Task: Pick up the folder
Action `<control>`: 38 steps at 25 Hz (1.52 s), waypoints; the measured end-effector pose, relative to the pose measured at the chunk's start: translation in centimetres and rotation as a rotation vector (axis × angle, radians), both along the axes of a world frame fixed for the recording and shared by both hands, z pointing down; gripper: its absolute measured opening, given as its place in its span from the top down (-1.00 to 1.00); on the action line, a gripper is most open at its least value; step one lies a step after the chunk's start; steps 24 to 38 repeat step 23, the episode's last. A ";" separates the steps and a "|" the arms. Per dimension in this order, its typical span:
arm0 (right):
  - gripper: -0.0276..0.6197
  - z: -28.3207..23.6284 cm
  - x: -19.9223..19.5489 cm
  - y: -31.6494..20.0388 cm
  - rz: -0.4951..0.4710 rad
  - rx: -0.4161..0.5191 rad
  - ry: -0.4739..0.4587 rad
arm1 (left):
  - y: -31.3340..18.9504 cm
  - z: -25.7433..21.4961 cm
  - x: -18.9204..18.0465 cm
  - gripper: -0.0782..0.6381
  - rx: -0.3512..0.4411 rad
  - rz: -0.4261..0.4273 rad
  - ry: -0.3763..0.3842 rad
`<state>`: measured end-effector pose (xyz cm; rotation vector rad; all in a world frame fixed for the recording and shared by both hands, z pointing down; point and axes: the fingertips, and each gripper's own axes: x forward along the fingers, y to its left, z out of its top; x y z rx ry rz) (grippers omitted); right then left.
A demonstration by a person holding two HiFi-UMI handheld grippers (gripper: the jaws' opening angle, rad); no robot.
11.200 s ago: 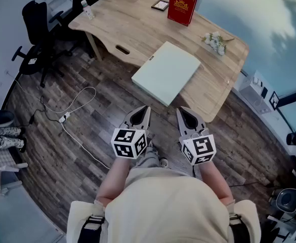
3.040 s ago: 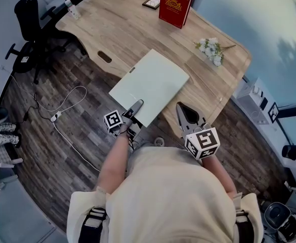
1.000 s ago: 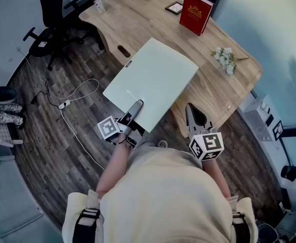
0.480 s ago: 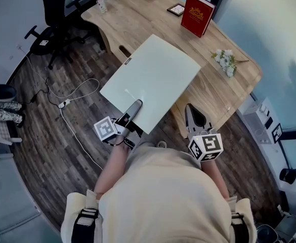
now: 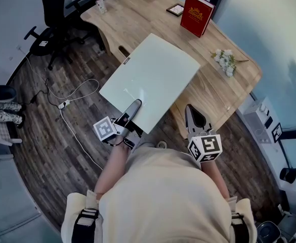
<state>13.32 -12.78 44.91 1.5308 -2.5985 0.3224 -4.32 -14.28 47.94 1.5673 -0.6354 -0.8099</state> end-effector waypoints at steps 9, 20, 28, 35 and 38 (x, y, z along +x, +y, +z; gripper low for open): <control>0.86 -0.1 -0.1 0.0 0.000 0.001 0.008 | -0.2 0.0 -0.1 0.00 -0.005 -0.004 0.007; 0.86 0.0 0.1 -0.3 0.000 0.003 0.008 | -0.5 0.3 0.2 0.00 -0.013 0.000 -0.003; 0.86 0.0 0.1 -0.3 -0.001 0.004 0.009 | -0.5 0.5 0.3 0.00 -0.016 0.002 -0.007; 0.86 0.0 0.1 -0.3 -0.001 0.004 0.009 | -0.5 0.5 0.3 0.00 -0.016 0.002 -0.007; 0.86 0.0 0.1 -0.3 -0.001 0.004 0.009 | -0.5 0.5 0.3 0.00 -0.016 0.002 -0.007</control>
